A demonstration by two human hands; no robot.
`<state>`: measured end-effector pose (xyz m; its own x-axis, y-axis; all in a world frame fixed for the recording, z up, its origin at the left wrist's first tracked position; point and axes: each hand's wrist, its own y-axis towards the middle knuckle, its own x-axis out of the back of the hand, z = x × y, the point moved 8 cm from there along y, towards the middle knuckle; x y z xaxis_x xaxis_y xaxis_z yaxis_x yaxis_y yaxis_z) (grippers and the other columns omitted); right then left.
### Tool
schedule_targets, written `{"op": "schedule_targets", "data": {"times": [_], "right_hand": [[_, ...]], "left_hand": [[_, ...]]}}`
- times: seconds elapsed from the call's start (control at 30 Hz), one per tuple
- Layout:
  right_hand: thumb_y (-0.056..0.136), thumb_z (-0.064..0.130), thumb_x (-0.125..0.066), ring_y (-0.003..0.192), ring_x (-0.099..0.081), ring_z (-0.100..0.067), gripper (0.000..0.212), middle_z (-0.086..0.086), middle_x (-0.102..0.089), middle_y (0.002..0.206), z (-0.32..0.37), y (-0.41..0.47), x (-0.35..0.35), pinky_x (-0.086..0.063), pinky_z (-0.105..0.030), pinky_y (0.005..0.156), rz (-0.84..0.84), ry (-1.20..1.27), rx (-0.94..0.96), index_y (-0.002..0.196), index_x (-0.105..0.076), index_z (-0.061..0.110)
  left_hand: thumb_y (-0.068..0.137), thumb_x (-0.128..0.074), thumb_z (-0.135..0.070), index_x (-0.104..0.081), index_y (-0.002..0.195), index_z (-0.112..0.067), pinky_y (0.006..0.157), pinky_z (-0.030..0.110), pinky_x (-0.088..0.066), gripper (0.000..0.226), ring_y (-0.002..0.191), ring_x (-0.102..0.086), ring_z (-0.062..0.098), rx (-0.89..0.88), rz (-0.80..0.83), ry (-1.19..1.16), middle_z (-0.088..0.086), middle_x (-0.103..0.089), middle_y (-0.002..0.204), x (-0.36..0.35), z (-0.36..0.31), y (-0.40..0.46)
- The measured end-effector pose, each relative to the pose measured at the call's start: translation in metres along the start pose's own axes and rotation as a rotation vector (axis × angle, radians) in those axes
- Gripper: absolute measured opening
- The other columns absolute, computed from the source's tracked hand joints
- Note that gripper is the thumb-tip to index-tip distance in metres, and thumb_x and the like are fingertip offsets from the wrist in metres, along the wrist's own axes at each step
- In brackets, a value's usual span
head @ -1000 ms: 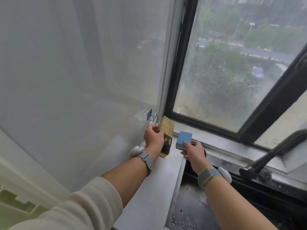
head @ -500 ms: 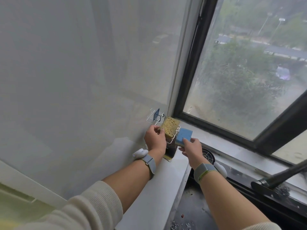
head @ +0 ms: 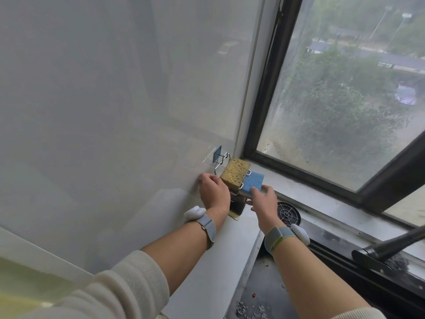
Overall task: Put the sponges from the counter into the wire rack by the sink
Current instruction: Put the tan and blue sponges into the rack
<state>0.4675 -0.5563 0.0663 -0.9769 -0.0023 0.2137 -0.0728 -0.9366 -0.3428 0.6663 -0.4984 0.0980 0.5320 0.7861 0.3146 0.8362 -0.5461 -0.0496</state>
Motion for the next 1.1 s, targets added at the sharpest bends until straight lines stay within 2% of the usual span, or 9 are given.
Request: {"op": "schedule_targets", "data": {"times": [0.17, 0.33, 0.43, 0.57, 0.63, 0.7, 0.8, 0.93, 1.1], "right_hand": [[0.105, 0.025, -0.056, 0.094, -0.076, -0.026, 0.042, -0.012, -0.07, 0.122, -0.001, -0.002, -0.005, -0.059, -0.039, 0.075, 0.045, -0.012, 0.005, 0.146, -0.051, 0.017], [0.107, 0.027, -0.054, 0.089, -0.076, -0.025, 0.025, -0.01, -0.069, 0.117, 0.001, -0.007, -0.006, -0.05, -0.032, 0.064, 0.052, -0.045, 0.038, 0.131, -0.051, 0.021], [0.106, 0.028, -0.056, 0.09, -0.074, -0.025, 0.026, -0.009, -0.069, 0.115, 0.001, -0.008, -0.007, -0.055, -0.038, 0.069, 0.04, -0.089, 0.06, 0.129, -0.052, 0.019], [0.096, 0.025, -0.058, 0.095, -0.075, -0.028, 0.036, -0.009, -0.072, 0.114, 0.005, -0.009, -0.009, -0.064, -0.052, 0.086, 0.059, -0.1, 0.095, 0.13, -0.062, 0.012], [0.091, 0.024, -0.058, 0.097, -0.074, -0.032, 0.023, -0.008, -0.072, 0.106, 0.007, -0.011, -0.011, -0.064, -0.055, 0.087, 0.071, -0.125, 0.125, 0.113, -0.067, 0.021], [0.082, 0.033, -0.059, 0.103, -0.071, -0.033, 0.018, -0.008, -0.07, 0.112, 0.004, -0.007, -0.012, -0.063, -0.057, 0.089, 0.061, -0.171, 0.161, 0.1, -0.063, 0.035], [0.072, 0.042, -0.057, 0.111, -0.067, -0.026, 0.038, -0.005, -0.067, 0.122, -0.02, 0.017, -0.015, -0.061, -0.054, 0.096, 0.064, -0.227, 0.197, 0.11, -0.06, 0.045], [0.073, 0.041, -0.06, 0.104, -0.071, -0.026, 0.032, -0.002, -0.069, 0.12, -0.026, 0.025, -0.015, -0.061, -0.053, 0.094, 0.053, -0.226, 0.222, 0.103, -0.061, 0.052], [0.085, 0.024, -0.072, 0.083, -0.078, -0.019, 0.032, -0.008, -0.072, 0.119, 0.002, -0.002, -0.015, -0.063, -0.05, 0.089, 0.033, -0.24, 0.272, 0.112, -0.068, 0.04]], "left_hand": [[0.107, -0.045, -0.009, -0.062, 0.113, 0.0, 0.081, 0.034, -0.044, 0.021, 0.107, -0.065, 0.039, 0.05, 0.032, 0.042, 0.021, -0.069, 0.116, -0.001, 0.013, -0.003], [0.105, -0.052, -0.012, -0.065, 0.113, -0.003, 0.087, 0.04, -0.05, 0.017, 0.108, -0.067, 0.04, 0.076, 0.107, 0.119, 0.018, -0.072, 0.115, -0.004, 0.027, -0.002], [0.104, -0.056, -0.014, -0.068, 0.112, -0.005, 0.09, 0.04, -0.051, 0.017, 0.11, -0.067, 0.04, 0.092, 0.144, 0.144, 0.017, -0.075, 0.114, -0.007, 0.035, 0.0], [0.1, -0.061, -0.018, -0.075, 0.107, -0.005, 0.09, 0.041, -0.054, 0.02, 0.107, -0.069, 0.042, 0.098, 0.201, 0.166, 0.018, -0.078, 0.11, -0.015, 0.04, 0.004], [0.098, -0.062, -0.016, -0.077, 0.105, -0.005, 0.088, 0.041, -0.055, 0.02, 0.105, -0.071, 0.042, 0.108, 0.217, 0.165, 0.018, -0.079, 0.107, -0.017, 0.041, 0.006], [0.096, -0.063, -0.015, -0.079, 0.103, -0.005, 0.086, 0.04, -0.056, 0.02, 0.102, -0.072, 0.042, 0.125, 0.231, 0.161, 0.018, -0.08, 0.103, -0.02, 0.042, 0.006], [0.093, -0.064, -0.015, -0.08, 0.099, -0.006, 0.083, 0.039, -0.059, 0.019, 0.096, -0.075, 0.04, 0.172, 0.239, 0.138, 0.017, -0.081, 0.097, -0.022, 0.047, 0.006], [0.083, -0.063, -0.021, -0.079, 0.092, -0.006, 0.08, 0.047, -0.066, 0.023, 0.084, -0.078, 0.037, 0.247, 0.23, 0.097, 0.015, -0.081, 0.085, -0.029, 0.061, 0.01], [0.076, -0.059, -0.026, -0.078, 0.091, -0.006, 0.077, 0.05, -0.067, 0.031, 0.078, -0.079, 0.037, 0.258, 0.243, 0.053, 0.014, -0.081, 0.084, -0.039, 0.071, 0.016]]}}
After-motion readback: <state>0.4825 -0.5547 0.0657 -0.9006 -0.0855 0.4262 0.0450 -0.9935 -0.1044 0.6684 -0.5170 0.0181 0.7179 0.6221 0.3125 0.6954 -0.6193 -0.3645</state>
